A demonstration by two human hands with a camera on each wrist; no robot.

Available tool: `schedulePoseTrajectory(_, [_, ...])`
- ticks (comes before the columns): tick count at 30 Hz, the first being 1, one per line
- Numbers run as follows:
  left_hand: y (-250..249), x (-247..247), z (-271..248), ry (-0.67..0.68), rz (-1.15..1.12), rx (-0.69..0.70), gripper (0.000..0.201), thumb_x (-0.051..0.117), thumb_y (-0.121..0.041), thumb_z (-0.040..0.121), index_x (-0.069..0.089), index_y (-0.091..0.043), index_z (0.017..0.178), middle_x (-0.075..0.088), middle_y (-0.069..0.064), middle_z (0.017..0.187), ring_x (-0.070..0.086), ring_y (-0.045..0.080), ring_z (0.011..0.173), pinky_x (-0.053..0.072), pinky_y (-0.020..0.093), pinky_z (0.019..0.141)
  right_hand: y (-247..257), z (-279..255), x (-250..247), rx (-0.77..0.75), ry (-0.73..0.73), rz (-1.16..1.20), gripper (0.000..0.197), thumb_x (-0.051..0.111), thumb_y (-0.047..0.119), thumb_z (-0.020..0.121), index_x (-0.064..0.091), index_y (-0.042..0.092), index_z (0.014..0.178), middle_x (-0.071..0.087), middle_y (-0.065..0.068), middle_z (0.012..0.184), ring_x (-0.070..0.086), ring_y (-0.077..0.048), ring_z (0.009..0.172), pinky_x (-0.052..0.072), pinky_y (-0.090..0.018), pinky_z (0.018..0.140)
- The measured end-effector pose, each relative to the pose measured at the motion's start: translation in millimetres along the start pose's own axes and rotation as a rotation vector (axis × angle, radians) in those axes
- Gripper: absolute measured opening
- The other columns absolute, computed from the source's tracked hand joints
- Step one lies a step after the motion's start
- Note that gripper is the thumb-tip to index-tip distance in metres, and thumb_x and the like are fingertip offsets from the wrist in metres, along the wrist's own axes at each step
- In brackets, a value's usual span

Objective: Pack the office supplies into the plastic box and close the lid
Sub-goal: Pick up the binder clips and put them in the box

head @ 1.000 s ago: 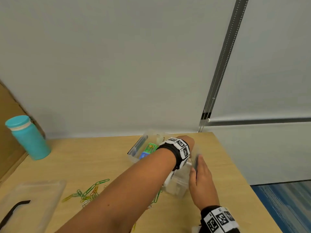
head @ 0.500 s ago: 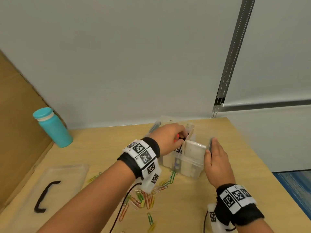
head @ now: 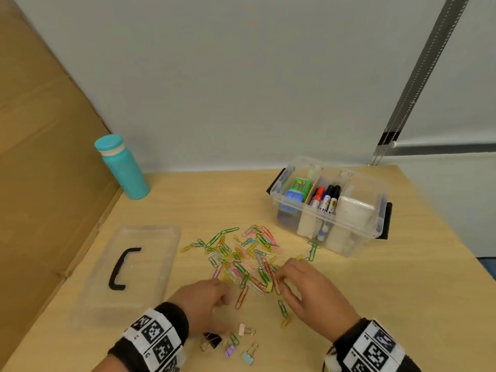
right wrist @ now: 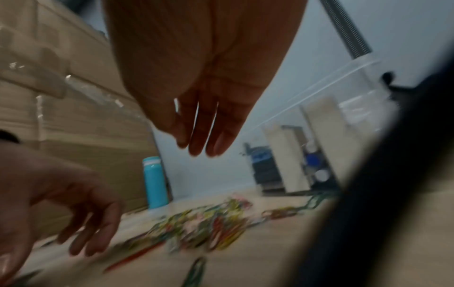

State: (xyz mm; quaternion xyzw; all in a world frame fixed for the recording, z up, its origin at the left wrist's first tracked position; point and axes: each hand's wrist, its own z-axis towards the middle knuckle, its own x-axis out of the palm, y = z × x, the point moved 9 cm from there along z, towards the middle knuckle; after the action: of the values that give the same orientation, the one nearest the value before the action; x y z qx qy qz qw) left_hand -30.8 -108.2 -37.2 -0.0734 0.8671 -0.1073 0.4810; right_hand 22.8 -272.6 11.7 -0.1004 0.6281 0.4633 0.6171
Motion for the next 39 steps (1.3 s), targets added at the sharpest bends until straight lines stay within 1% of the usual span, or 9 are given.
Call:
schedulePoseTrajectory(4, [10,19,-10,0.030,0.024,0.020,0.055,0.071,-0.051,0.069,0.048,-0.028,0.114,0.045,-0.012,0.108,0.047,0.012,0.107,0.045,0.031,0.086,29,-2,61,0.005,0.294,0.069,0.020,0.050,0.027,0.090,0.055,0.023,0.109,0.050,0.008,0.111,0.050,-0.009,0.102,0.046,-0.028,0.086])
schedulePoseTrajectory(9, [18,22,-13,-0.024,-0.017,0.042,0.042,0.066,-0.038,0.079,0.049,-0.025,0.114,0.053,-0.006,0.110,0.051,0.015,0.099,0.043,0.029,0.084,51,-3,99,0.024,0.456,-0.021,0.030,0.056,0.027,0.087,0.052,0.022,0.117,0.045,0.002,0.119,0.044,-0.018,0.112,0.045,-0.034,0.088])
schedulePoseTrajectory(13, [19,21,-11,-0.091,-0.080,0.111,0.033,0.063,-0.030,0.082,0.051,-0.023,0.112,0.057,-0.006,0.107,0.058,0.016,0.096,0.046,0.028,0.083,55,4,105,0.048,0.432,-0.076,0.022,0.050,0.017,0.088,0.056,0.014,0.109,0.046,-0.002,0.118,0.045,-0.020,0.111,0.044,-0.032,0.083])
schedulePoseTrajectory(18, [37,-1,-9,-0.237,-0.435,0.200,0.014,0.065,-0.023,0.083,0.059,-0.028,0.095,0.063,-0.013,0.093,0.059,-0.001,0.088,0.047,0.015,0.080,40,4,88,0.216,0.293,0.241,0.007,0.058,0.018,0.082,0.056,0.020,0.088,0.048,0.006,0.095,0.045,-0.001,0.073,0.038,-0.011,0.066])
schedulePoseTrajectory(24, [70,-32,-17,-0.338,-0.940,0.168,0.020,0.045,-0.012,0.097,0.065,-0.017,0.095,0.067,-0.009,0.076,0.059,-0.002,0.068,0.045,0.009,0.063,17,-18,88,0.504,0.256,0.768,0.023,0.035,0.024,0.083,0.050,0.016,0.067,0.051,0.000,0.065,0.046,-0.012,0.058,0.040,-0.027,0.059])
schedulePoseTrajectory(28, [88,-21,-20,-0.317,-1.129,0.044,0.034,0.030,-0.008,0.101,0.061,-0.006,0.089,0.048,0.000,0.067,0.042,0.010,0.060,0.035,0.019,0.055,28,-28,95,0.401,0.296,0.586,0.018,0.032,0.024,0.082,0.047,0.022,0.072,0.049,0.007,0.067,0.041,-0.004,0.061,0.035,-0.024,0.064])
schedulePoseTrajectory(32, [85,-16,-27,-0.316,-0.750,0.069,0.021,0.054,-0.028,0.093,0.060,-0.018,0.074,0.052,-0.016,0.055,0.043,0.000,0.054,0.034,0.019,0.058,42,-37,100,0.284,0.404,0.343,0.019,0.046,0.042,0.082,0.047,0.027,0.095,0.051,0.003,0.071,0.043,-0.006,0.062,0.037,-0.027,0.061])
schedulePoseTrajectory(35, [80,1,-31,-0.184,-0.444,0.029,0.035,0.074,-0.048,0.072,0.059,-0.020,0.086,0.054,-0.012,0.070,0.047,0.003,0.062,0.038,0.018,0.059,48,-42,105,0.205,0.550,0.157,0.034,0.059,0.046,0.080,0.044,0.036,0.109,0.042,0.011,0.070,0.038,-0.005,0.060,0.036,-0.028,0.059])
schedulePoseTrajectory(39, [75,21,-32,-0.050,-0.228,0.000,0.052,0.078,-0.049,0.064,0.054,-0.022,0.101,0.052,-0.010,0.089,0.050,0.008,0.077,0.044,0.021,0.068,44,-43,111,0.230,0.566,0.236,0.026,0.063,0.033,0.086,0.048,0.031,0.107,0.040,0.014,0.066,0.039,-0.006,0.057,0.032,-0.021,0.057])
